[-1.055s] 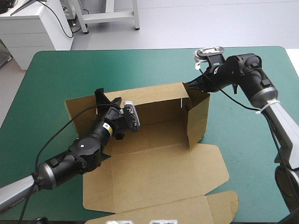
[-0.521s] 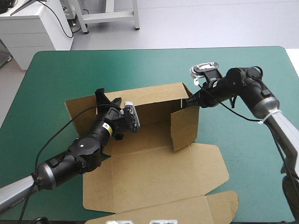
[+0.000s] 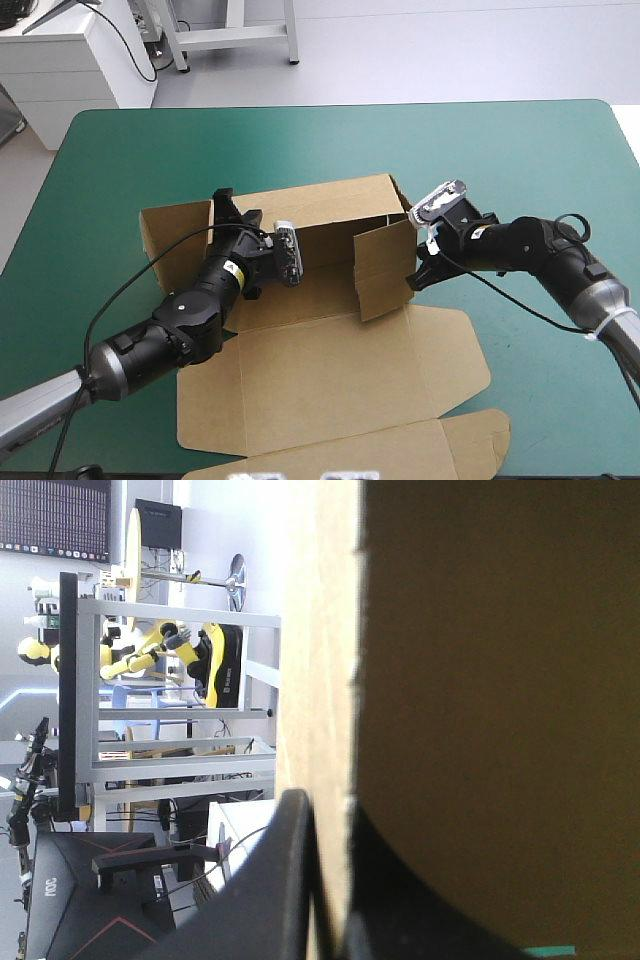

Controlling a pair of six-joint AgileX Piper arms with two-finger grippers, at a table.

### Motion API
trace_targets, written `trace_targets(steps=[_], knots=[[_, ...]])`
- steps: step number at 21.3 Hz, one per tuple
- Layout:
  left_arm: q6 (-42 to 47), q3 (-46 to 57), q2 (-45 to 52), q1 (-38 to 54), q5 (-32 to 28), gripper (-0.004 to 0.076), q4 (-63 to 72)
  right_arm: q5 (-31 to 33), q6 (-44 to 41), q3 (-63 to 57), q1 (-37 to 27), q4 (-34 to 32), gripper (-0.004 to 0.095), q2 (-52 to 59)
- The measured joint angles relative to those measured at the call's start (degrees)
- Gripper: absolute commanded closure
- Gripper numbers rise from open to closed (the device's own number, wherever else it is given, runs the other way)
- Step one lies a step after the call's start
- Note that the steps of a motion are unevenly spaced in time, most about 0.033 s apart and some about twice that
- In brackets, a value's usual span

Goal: Fold the box

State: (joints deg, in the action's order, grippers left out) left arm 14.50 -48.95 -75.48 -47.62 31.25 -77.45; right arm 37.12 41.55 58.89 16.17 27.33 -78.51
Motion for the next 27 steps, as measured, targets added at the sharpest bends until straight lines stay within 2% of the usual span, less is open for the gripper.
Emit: trace_targets(steps=[1, 3, 10, 13, 15, 23, 25, 27], knots=[[-0.02, -0.07, -0.07, 0.0, 0.0, 0.0724, 0.0, 0.0, 1.33, -0.14, 0.0, 0.59, 0.0598, -0.02], [-0.02, -0.07, -0.07, 0.0, 0.05, 0.0724, 0.0, 0.92, 4.52, -0.19, 0.0, 1.39, 0.0489, -0.02], [-0.02, -0.07, -0.07, 0.0, 0.05, 0.0724, 0.0, 5.64, 10.43, -0.19, 0.0, 2.56, 0.0471, -0.02], [-0.02, -0.07, -0.07, 0.0, 0.05, 0.0724, 0.0, 5.89, 13.79, -0.19, 0.0, 6.05, 0.0284, -0.55], [-0.02, -0.07, -0.07, 0.0, -0.01, 0.0724, 0.0, 5.84, 16.31, -0.19, 0.07, 9.64, 0.0276, -3.26], [-0.02, -0.07, -0.07, 0.0, -0.01, 0.0724, 0.0, 2.4, 17.04, -0.22, 2.99, 8.63, 0.0277, -6.26], [-0.02, -0.07, -0.07, 0.0, -0.01, 0.0724, 0.0, 1.72, 16.68, -0.22, 2.99, 8.3, 0.0317, -6.26], [-0.02, -0.07, -0.07, 0.0, -0.06, 0.0724, 0.0, 1.23, 15.92, -0.22, 3.07, 7.61, 0.0403, -6.26]])
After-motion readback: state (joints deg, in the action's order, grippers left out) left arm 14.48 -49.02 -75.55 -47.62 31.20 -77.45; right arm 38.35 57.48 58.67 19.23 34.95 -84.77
